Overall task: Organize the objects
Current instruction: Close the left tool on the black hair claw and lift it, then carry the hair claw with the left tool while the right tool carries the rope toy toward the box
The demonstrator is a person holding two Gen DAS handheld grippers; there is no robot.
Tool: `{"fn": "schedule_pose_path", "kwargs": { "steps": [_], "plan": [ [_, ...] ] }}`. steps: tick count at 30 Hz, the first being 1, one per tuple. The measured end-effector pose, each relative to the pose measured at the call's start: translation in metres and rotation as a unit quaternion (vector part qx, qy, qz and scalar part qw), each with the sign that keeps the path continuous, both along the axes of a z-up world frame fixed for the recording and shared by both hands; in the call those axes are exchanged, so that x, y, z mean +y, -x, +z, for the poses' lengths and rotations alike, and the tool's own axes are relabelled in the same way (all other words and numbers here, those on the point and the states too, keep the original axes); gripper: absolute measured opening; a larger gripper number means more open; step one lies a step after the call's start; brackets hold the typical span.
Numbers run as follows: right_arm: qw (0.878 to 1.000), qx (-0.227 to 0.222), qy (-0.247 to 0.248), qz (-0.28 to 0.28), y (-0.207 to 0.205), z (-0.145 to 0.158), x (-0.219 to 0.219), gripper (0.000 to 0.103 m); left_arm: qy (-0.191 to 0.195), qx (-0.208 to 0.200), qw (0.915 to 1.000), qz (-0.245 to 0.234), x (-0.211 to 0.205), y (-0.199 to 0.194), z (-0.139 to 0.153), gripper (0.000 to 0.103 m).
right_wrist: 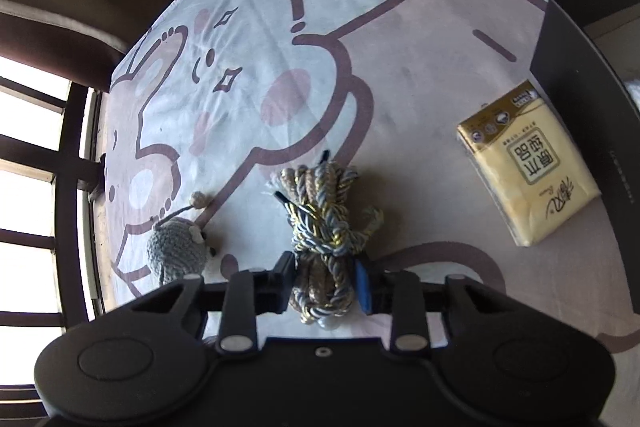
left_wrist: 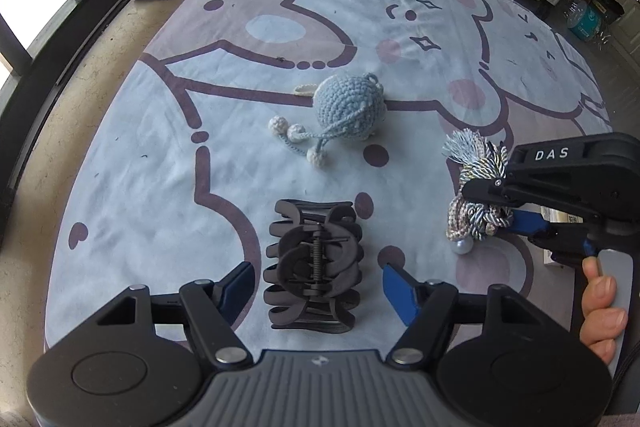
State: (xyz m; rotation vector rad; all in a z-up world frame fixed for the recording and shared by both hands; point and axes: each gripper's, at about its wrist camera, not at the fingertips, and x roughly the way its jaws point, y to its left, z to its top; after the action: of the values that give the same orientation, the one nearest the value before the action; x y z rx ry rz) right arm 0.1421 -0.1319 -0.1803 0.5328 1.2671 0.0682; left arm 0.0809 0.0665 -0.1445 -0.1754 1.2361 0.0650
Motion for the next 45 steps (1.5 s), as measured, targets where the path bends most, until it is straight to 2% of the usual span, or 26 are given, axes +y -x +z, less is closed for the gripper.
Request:
{"fn": "schedule_pose_path", "kwargs": {
  "steps": [8, 10, 14, 19, 22, 25, 32, 39, 45],
  "plan": [
    [0.990, 0.001, 0.062, 0.128, 0.003, 0.014, 0.014, 0.029, -0.002, 0.012, 0.9999, 0.000, 0.002, -0.002, -0.005, 0.051],
    [0.986, 0.005, 0.057, 0.153, 0.005, 0.015, 0.013, 0.029, 0.000, 0.014, 0.9999, -0.003, 0.003, -0.002, -0.006, 0.045],
    [0.981, 0.023, 0.039, 0.190, 0.011, 0.017, 0.007, 0.029, -0.007, 0.016, 0.9998, -0.014, -0.001, -0.002, -0.006, 0.045],
    [0.977, 0.050, 0.041, 0.203, 0.020, 0.014, -0.003, 0.029, -0.011, 0.018, 0.9995, -0.024, -0.004, -0.002, -0.005, 0.045],
    [0.973, 0.061, 0.066, 0.215, 0.026, 0.013, -0.008, 0.029, -0.014, 0.019, 0.9994, -0.027, -0.007, -0.003, -0.006, 0.045],
    [0.974, 0.063, 0.069, 0.207, 0.027, 0.014, -0.016, 0.029, -0.018, 0.021, 0.9993, -0.027, -0.008, -0.003, -0.007, 0.045],
    [0.975, 0.053, 0.071, 0.205, 0.027, 0.018, -0.019, 0.029, -0.039, 0.030, 0.9977, -0.046, -0.014, -0.003, -0.009, 0.046],
    [0.971, 0.040, 0.078, 0.222, 0.028, 0.023, -0.014, 0.029, -0.022, 0.034, 0.9990, -0.021, -0.008, -0.006, -0.009, 0.047],
    [0.969, 0.032, 0.091, 0.229, 0.030, 0.027, -0.012, 0.029, -0.022, 0.029, 0.9991, -0.022, -0.009, -0.007, -0.006, 0.044]
  ]
}}
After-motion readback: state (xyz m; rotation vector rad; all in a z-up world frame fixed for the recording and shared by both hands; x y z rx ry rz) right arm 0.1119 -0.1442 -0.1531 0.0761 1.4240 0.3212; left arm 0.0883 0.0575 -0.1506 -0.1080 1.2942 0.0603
